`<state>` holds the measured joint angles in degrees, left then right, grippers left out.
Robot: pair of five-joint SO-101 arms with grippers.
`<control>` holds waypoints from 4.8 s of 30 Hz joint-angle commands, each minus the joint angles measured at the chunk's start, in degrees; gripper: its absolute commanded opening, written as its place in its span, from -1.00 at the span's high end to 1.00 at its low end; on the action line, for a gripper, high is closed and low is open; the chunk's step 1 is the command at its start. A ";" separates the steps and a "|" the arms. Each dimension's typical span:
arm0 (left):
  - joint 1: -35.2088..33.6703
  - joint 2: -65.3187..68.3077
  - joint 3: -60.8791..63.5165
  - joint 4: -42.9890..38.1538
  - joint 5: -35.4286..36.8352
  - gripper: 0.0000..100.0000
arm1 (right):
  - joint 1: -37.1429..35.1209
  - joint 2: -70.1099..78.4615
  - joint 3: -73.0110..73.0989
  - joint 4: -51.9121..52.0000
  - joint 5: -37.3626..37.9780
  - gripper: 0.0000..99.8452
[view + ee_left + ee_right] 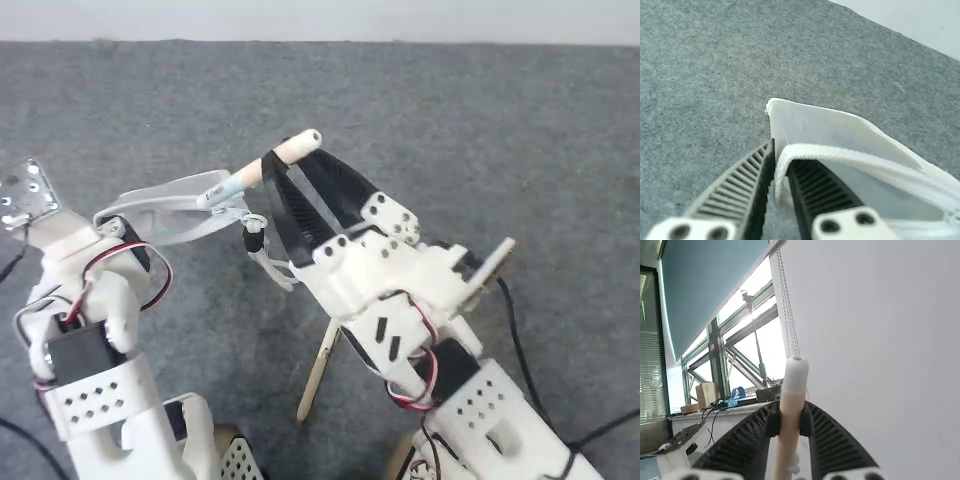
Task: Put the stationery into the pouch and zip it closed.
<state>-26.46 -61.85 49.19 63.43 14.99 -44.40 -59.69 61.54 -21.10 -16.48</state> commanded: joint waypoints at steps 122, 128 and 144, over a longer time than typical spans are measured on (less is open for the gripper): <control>-0.18 -0.44 -0.48 -2.81 0.88 0.98 | 3.74 14.55 -20.57 70.81 8.88 0.98; -0.18 -0.44 -0.48 -2.81 0.88 0.98 | 6.55 29.67 -35.08 86.37 -2.55 0.84; -0.44 -0.44 -0.48 -2.81 0.79 0.98 | 6.55 58.15 -45.54 91.47 -10.64 0.76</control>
<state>-26.73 -61.76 49.36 62.73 15.08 -38.51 -2.55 19.34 69.98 -26.24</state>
